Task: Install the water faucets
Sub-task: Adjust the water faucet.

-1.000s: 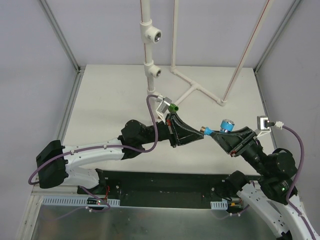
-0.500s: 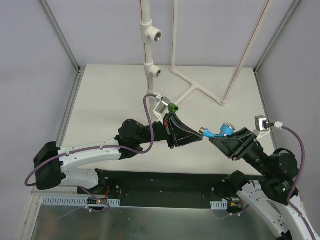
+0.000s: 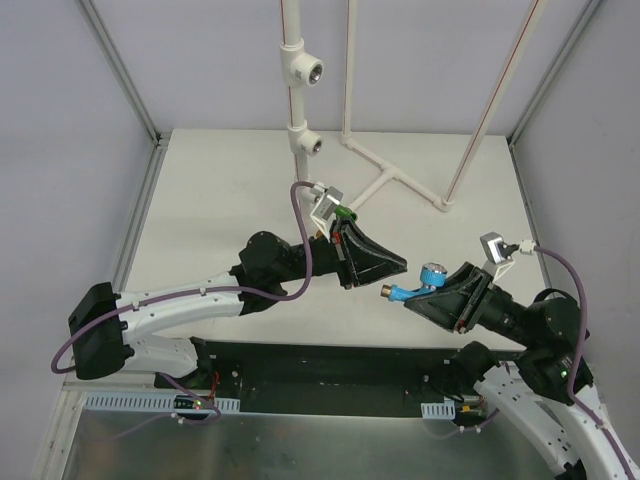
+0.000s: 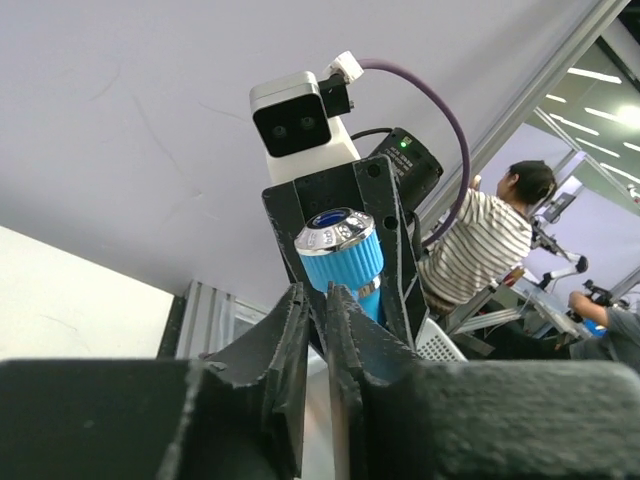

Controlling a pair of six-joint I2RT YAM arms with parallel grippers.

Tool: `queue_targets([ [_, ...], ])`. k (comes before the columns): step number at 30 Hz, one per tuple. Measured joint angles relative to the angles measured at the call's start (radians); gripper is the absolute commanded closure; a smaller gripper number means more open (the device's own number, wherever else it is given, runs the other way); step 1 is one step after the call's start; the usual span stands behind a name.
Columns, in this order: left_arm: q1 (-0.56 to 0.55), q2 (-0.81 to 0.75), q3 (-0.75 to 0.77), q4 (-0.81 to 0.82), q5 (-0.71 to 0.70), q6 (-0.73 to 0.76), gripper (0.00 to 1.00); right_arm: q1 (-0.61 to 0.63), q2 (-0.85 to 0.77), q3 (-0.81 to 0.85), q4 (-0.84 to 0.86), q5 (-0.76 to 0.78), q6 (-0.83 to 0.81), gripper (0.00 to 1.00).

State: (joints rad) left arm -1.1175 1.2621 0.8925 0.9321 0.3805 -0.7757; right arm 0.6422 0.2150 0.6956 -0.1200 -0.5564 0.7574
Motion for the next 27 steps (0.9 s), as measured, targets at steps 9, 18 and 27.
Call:
queue_targets([
  [9,0.000,-0.008,-0.011,-0.006,-0.006,0.001,0.43,0.002,-0.080,0.001,-0.086,0.163,-0.050,1.00],
  [18,0.000,-0.030,-0.033,-0.002,-0.023,-0.008,0.72,0.002,-0.098,-0.001,-0.070,0.318,-0.051,1.00],
  [27,0.000,-0.008,-0.033,0.013,-0.021,-0.032,1.00,0.002,-0.127,-0.016,0.017,0.407,-0.050,1.00],
])
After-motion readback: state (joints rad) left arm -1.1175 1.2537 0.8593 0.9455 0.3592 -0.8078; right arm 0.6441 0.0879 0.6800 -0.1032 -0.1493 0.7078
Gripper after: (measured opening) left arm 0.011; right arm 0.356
